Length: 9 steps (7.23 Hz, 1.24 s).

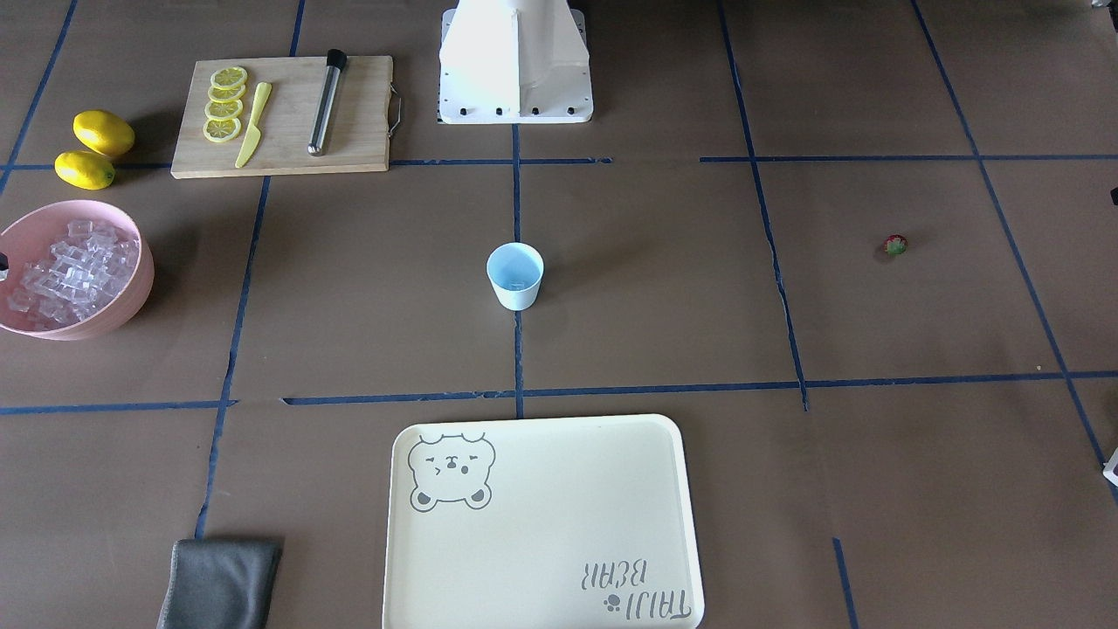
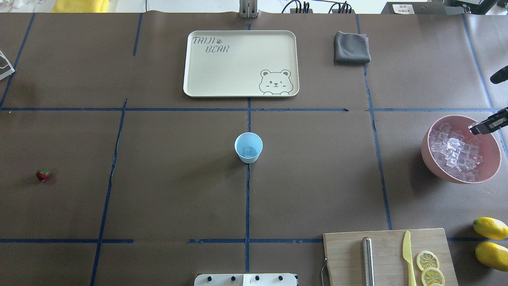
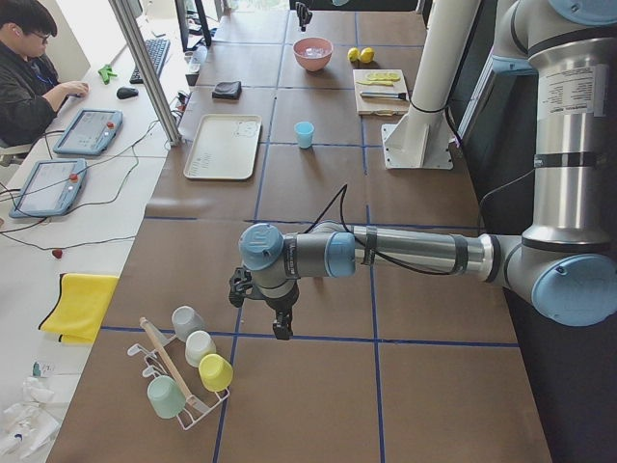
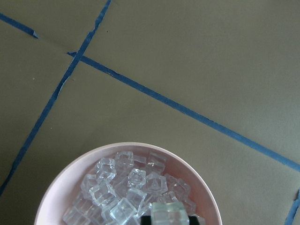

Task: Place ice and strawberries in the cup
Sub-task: 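Lower the right gripper into the bowl and grasp another ice cube, then lift the ice cube and carry it over the light-blue cup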

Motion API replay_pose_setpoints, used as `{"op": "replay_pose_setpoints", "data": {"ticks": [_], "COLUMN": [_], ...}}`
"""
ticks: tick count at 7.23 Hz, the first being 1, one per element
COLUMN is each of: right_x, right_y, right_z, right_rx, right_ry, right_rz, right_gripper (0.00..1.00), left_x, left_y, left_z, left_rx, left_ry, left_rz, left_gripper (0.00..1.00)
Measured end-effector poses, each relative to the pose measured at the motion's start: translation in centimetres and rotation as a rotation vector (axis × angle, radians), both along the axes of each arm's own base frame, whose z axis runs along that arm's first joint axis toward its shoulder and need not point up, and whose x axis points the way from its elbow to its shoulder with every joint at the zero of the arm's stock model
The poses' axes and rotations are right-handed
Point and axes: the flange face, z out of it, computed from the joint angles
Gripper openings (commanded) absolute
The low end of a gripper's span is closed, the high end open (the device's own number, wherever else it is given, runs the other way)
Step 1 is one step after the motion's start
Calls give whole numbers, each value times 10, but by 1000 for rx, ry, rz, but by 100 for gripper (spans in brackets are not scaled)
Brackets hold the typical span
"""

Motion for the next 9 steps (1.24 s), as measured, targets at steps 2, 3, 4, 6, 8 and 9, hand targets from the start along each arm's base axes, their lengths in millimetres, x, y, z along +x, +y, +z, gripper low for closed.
{"op": "replay_pose_setpoints", "data": {"ticks": [2,3,4,6,8,9], "right_x": [8,7,1,-43,-113,-158], "right_y": [-1,-5,-12,-27,-34,-30], "right_z": [-7,-14,-27,-70,-125,-155], "right_rx": [8,7,-5,-54,-110,-136], "right_ry": [-6,-12,-29,-88,-147,-167], "right_rz": [23,36,61,101,129,149], "right_gripper": [0,0,0,0,0,0], "left_x": [0,0,0,0,1,1], "left_y": [0,0,0,0,0,0], "left_z": [0,0,0,0,0,0], "left_rx": [-1,-1,-1,-2,-1,-1], "left_ry": [0,0,0,0,0,1], "left_rz": [0,0,0,1,2,3], "left_gripper": [100,100,100,100,100,100]}}
